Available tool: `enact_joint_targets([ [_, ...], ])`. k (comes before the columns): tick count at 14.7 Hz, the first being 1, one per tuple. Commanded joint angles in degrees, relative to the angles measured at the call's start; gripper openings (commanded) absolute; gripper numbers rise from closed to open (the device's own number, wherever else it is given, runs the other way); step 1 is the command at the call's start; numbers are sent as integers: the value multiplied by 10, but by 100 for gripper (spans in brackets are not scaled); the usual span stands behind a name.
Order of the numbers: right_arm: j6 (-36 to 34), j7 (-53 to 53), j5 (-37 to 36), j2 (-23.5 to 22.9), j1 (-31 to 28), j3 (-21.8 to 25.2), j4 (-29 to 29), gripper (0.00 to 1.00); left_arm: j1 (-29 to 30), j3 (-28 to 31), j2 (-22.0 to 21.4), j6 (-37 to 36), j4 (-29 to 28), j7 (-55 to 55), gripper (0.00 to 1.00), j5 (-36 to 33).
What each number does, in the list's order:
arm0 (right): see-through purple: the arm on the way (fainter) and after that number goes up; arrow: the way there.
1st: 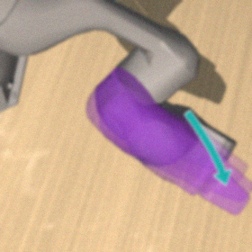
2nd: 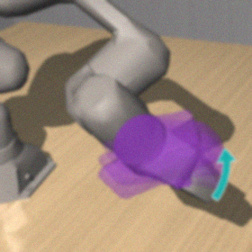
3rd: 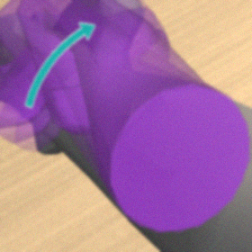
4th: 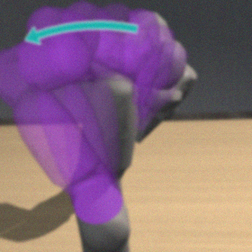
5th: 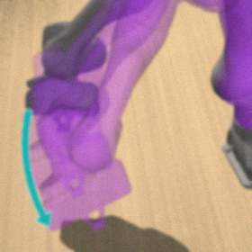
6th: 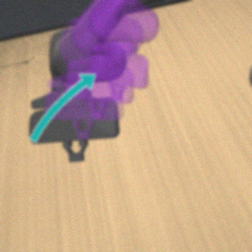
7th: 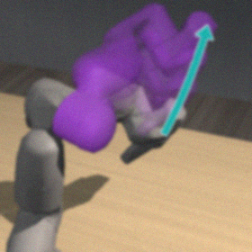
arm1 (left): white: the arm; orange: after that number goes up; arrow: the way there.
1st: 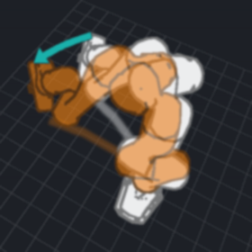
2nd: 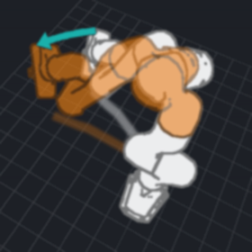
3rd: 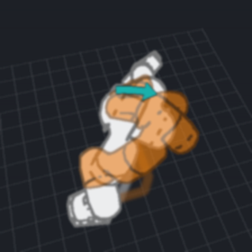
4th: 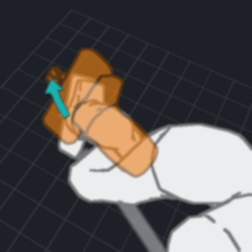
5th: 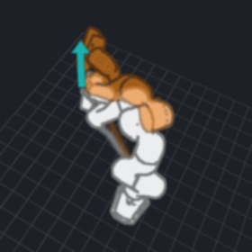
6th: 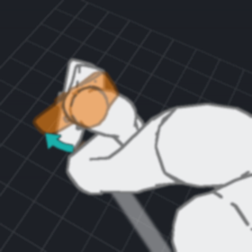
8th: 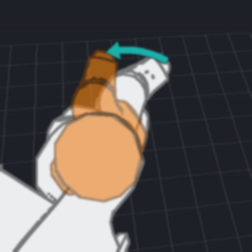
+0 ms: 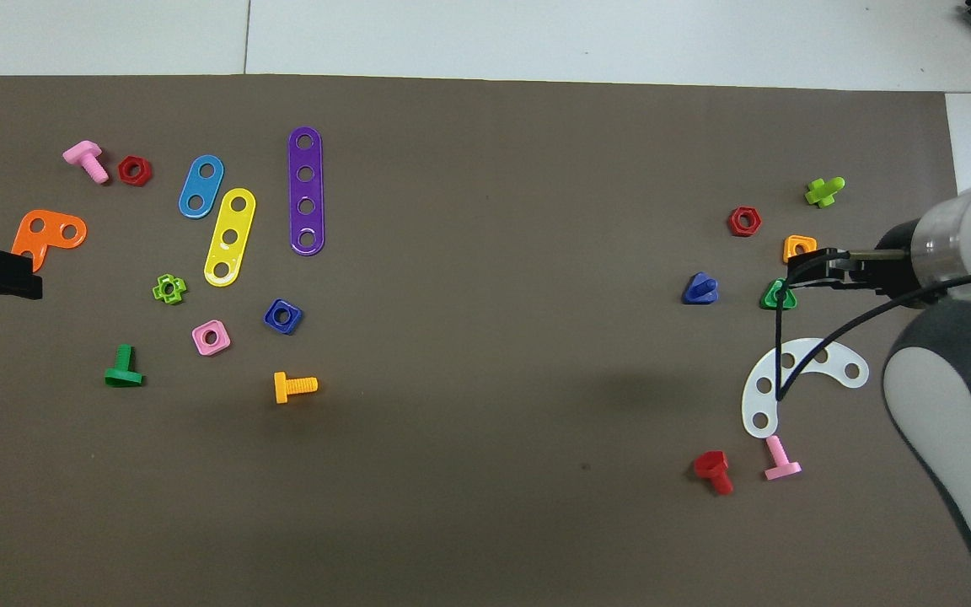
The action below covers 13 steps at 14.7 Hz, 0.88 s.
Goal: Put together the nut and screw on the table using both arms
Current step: 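Reach the right gripper to the blue nut near the green triangle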
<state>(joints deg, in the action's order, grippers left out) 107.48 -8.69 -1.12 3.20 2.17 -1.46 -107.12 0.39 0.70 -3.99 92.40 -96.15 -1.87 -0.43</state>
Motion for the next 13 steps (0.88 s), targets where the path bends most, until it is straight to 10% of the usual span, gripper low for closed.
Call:
enact_joint_targets([
  [1,68,6,14,-10,0,0,-37,99,-1,0,-5,0,-5,-7,100,-11],
  [13,328,25,14,-149,11,0,-129,89,-1,0,-4,-1,-5,-7,100,-11],
])
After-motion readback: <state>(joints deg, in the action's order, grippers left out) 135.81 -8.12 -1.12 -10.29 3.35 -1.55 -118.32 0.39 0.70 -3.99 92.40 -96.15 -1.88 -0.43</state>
